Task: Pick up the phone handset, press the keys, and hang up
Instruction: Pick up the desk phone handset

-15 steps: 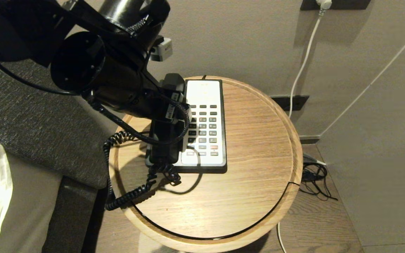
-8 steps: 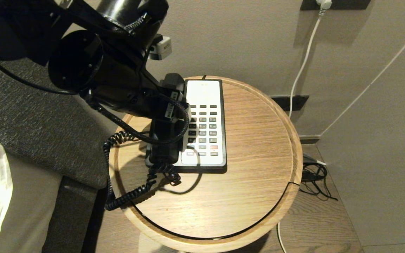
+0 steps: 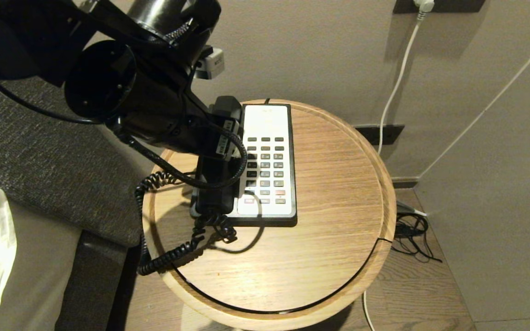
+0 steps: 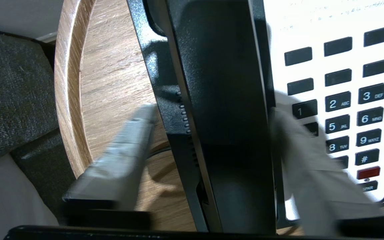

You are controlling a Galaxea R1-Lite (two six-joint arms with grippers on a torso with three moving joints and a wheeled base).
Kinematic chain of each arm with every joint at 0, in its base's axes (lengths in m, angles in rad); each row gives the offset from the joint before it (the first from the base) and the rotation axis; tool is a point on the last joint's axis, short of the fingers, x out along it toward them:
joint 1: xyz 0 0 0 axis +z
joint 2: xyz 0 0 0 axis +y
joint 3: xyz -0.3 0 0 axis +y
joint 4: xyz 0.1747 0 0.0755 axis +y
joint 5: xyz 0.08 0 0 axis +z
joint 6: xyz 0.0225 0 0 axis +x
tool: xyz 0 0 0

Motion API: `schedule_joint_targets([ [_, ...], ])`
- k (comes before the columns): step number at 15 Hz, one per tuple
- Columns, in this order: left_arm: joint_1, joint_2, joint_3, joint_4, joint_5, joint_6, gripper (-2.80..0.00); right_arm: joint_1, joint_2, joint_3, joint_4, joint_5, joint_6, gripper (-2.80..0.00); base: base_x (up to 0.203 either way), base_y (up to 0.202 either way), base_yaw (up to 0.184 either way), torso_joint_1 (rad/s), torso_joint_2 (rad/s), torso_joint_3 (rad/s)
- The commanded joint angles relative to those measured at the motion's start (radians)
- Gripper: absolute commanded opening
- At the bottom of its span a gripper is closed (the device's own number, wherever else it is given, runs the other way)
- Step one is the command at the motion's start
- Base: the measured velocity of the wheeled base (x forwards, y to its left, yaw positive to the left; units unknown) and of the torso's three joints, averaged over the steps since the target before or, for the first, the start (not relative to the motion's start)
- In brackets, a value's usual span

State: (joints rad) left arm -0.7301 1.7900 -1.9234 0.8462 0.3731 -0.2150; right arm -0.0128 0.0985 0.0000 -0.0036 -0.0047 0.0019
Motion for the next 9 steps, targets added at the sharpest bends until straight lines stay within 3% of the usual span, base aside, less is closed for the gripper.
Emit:
schedule_joint_targets([
  [1,0.0,0.002,0.0,0.005,0.003,-0.001,-2.8,0.0,0.0,0.0,-0.001,0.0,0.0,-2.8,0.0,0.0,0.0,0.0,0.0,0.0],
  [9,-0.006,-0.044,0.0,0.012,0.002,-0.001,-2.8,0.0,0.0,0.0,-0.001,0.0,0.0,-2.8,0.0,0.0,0.0,0.0,0.0,0.0],
])
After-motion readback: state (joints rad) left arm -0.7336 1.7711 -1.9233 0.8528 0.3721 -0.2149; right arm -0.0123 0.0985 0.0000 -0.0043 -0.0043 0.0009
